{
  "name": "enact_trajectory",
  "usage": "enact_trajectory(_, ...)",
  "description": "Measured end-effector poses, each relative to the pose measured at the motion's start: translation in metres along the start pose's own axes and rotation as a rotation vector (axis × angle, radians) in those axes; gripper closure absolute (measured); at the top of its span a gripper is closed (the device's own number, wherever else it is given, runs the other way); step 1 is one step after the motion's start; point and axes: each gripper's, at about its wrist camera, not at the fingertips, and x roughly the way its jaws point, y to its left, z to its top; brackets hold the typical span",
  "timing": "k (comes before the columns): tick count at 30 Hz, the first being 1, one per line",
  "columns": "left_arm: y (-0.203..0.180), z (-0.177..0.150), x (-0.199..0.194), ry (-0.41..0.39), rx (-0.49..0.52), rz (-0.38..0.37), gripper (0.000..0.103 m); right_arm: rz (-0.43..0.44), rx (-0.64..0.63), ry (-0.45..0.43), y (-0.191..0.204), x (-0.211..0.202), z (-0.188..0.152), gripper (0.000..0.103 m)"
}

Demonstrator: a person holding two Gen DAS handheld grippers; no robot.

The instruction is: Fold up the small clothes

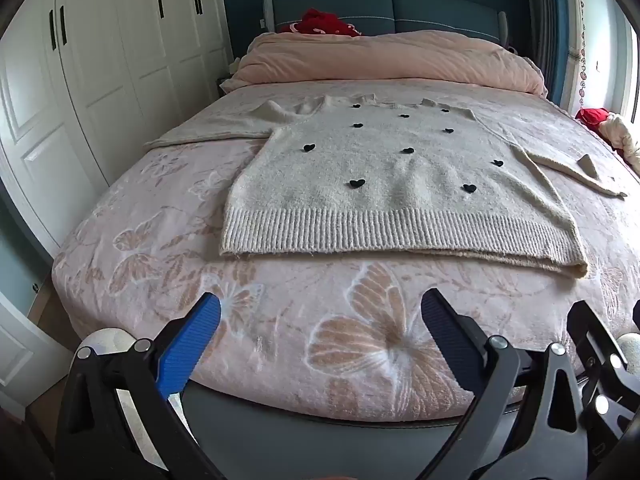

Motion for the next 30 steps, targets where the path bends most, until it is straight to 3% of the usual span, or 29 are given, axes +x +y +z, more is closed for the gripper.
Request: enact_trajectory(30, 0.0073, -0.0025, 0.0022, 0.01, 0.012, 0.016, 0.005, -0.001, 0.0, 0.002, 0.0015, 0.0005, -0.002, 0.005)
